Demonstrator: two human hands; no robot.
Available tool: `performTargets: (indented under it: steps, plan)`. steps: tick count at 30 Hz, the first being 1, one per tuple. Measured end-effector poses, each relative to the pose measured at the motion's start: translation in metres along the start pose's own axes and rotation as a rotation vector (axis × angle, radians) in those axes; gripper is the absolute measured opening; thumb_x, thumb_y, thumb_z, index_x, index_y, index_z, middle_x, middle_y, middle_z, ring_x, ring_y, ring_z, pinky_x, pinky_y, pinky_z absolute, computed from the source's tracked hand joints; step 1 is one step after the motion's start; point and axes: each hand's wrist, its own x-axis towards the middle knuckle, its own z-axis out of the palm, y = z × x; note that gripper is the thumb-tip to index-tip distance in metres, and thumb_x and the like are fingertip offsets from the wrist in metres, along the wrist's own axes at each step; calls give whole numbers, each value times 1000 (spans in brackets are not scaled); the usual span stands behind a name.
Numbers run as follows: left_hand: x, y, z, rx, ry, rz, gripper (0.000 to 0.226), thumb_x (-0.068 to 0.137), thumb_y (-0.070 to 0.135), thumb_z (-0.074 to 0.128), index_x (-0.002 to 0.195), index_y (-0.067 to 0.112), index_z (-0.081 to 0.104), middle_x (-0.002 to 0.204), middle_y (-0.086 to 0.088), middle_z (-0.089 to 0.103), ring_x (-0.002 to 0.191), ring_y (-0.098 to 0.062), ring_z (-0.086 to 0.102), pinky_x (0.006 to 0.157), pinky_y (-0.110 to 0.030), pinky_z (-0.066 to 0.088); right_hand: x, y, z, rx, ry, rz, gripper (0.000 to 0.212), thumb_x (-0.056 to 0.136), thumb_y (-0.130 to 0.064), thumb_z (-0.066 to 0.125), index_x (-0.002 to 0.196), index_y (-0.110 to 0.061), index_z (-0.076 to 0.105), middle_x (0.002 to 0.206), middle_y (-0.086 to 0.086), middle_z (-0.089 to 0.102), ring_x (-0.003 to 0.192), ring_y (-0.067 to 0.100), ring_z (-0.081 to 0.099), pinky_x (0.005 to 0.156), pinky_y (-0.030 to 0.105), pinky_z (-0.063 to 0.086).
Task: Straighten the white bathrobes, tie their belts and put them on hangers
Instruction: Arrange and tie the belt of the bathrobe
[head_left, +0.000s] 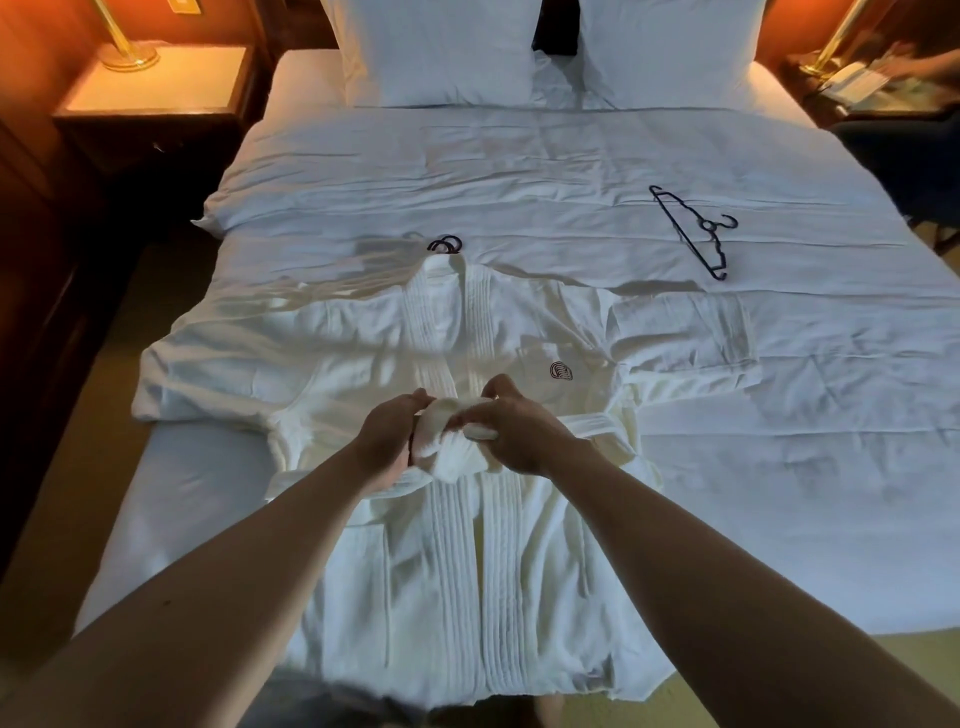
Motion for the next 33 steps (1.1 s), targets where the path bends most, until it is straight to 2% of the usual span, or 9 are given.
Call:
performTargets:
  steps: [4, 9, 13, 17, 19, 21, 25, 30, 33]
  plan:
    - [4, 2, -8, 111, -19, -10, 51, 109, 37, 33, 111, 1, 69, 104, -22, 74, 99, -32, 70, 89, -42, 52, 0, -3, 22, -260, 133, -24, 47, 93, -12, 61, 131, -40, 58, 118, 6, 37, 85, 31, 61, 73, 45, 59]
    - [12, 3, -3, 339, -21, 41, 43, 108, 33, 34, 119, 2, 61, 116, -22, 66, 97, -26, 63, 93, -47, 51, -6, -10, 41, -247, 149, -2, 50, 94, -16, 56, 141, -26, 44, 124, 10, 34, 88, 34, 58, 79, 49, 56]
    - [21, -7, -4, 35, -182, -119, 61, 103, 61, 29, 127, 14, 60, 123, -8, 70, 113, -20, 67, 101, -40, 50, -9, -6, 45, -231, 187, -108, 52, 95, -18, 57, 145, -28, 45, 130, 12, 38, 93, 34, 60, 81, 50, 53]
    - [30, -14, -8, -137, -66, -98, 29, 103, 37, 51, 108, 13, 67, 103, -9, 69, 94, -21, 65, 88, -38, 51, -14, 4, 47, -158, 178, -131, 45, 100, -33, 56, 143, -44, 49, 139, 4, 40, 114, 26, 55, 94, 46, 44]
    - [33, -19, -8, -112, 23, -103, 11, 100, 17, 58, 104, 13, 66, 105, -12, 66, 90, -26, 63, 89, -43, 52, -17, 7, 48, -60, 159, -97, 33, 101, -41, 54, 132, -51, 56, 145, -4, 38, 124, 20, 46, 103, 42, 34]
    - [35, -24, -9, -87, 138, -105, 11, 95, 5, 63, 100, 10, 70, 107, -12, 69, 89, -27, 66, 87, -41, 55, -19, 9, 48, 90, 149, -6, 22, 101, -45, 51, 118, -49, 64, 147, -12, 35, 130, 16, 39, 106, 39, 24]
    - [38, -36, -8, 64, 326, -48, 9, 81, 6, 81, 82, 15, 78, 94, -10, 75, 91, -26, 71, 87, -40, 60, -23, 10, 48, 169, 104, 144, 19, 101, -43, 49, 88, -41, 64, 147, -16, 37, 142, 12, 21, 112, 42, 13]
    - [49, -35, -28, 102, 556, 24, 15, 81, 4, 77, 96, 2, 78, 72, -5, 71, 72, -23, 68, 82, -33, 58, -31, 37, 48, 123, 135, 330, 20, 95, -39, 52, 77, -41, 59, 145, -18, 40, 144, 13, 17, 115, 51, 9]
    - [45, -43, -39, 270, 439, 114, 16, 87, 11, 75, 103, 11, 76, 89, -10, 75, 75, -18, 66, 78, -30, 54, -41, 53, 45, 110, 24, 394, 18, 96, -48, 51, 83, -47, 63, 147, -16, 37, 144, 14, 17, 116, 50, 10]
